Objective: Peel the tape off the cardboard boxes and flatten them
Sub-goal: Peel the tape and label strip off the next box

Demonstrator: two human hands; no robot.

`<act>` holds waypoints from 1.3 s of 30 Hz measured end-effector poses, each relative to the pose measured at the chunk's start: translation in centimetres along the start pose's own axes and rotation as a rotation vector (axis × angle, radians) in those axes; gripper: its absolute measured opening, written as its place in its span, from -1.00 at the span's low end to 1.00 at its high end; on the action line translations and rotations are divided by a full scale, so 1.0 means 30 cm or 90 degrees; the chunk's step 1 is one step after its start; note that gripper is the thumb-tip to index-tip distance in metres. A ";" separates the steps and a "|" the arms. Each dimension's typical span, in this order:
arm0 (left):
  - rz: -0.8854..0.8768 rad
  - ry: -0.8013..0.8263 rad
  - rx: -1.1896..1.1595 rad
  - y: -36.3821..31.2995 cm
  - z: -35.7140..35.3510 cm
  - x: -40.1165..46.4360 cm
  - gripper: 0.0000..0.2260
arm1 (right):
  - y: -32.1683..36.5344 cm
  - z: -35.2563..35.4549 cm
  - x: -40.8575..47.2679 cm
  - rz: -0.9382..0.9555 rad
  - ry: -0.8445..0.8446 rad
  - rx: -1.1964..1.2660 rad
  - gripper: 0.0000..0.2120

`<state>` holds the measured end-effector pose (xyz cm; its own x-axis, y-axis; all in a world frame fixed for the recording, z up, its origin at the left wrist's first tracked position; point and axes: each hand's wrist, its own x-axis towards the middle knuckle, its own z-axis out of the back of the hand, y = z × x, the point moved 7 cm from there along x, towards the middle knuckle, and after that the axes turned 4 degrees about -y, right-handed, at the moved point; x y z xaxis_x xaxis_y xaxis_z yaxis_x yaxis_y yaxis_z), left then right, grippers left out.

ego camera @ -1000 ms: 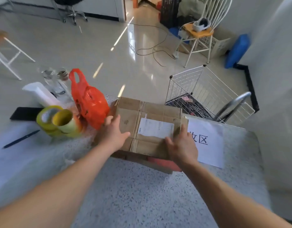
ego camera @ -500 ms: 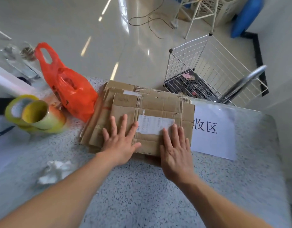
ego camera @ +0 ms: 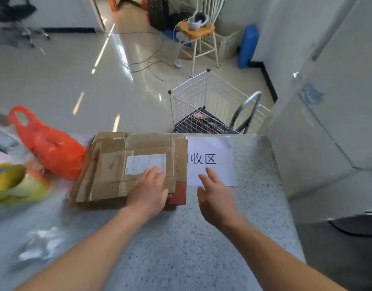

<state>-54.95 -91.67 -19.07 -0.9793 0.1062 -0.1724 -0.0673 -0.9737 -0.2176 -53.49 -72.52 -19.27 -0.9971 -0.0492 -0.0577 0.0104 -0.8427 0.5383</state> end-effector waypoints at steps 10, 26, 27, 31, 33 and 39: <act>-0.357 -0.034 0.008 -1.187 -0.002 -0.344 -0.59 | -0.726 0.733 -0.719 -0.228 -0.236 -0.004 -0.71; -0.906 -0.012 -0.032 -2.801 -0.227 -1.235 -0.64 | -1.521 1.489 -2.104 -0.665 -0.576 -0.124 -0.66; -0.930 -0.006 -0.036 -2.854 -0.245 -1.276 -0.64 | -1.547 1.501 -2.162 -0.686 -0.587 -0.126 -0.67; -1.021 0.007 -0.026 -3.062 -0.336 -1.394 -0.63 | -1.663 1.561 -2.335 -0.760 -0.612 -0.133 -0.66; -1.059 0.026 -0.033 -3.172 -0.387 -1.434 -0.62 | -1.737 1.590 -2.406 -0.801 -0.617 -0.140 -0.66; -1.142 0.073 -0.025 -3.465 -0.505 -1.504 -0.64 | -1.902 1.681 -2.557 -0.907 -0.626 -0.153 -0.67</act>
<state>-0.89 7.82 -3.24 0.2925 0.9313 0.2170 -0.9164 0.3379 -0.2146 18.61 6.36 -3.15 0.0942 0.9747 0.2025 -0.9189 0.0068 0.3945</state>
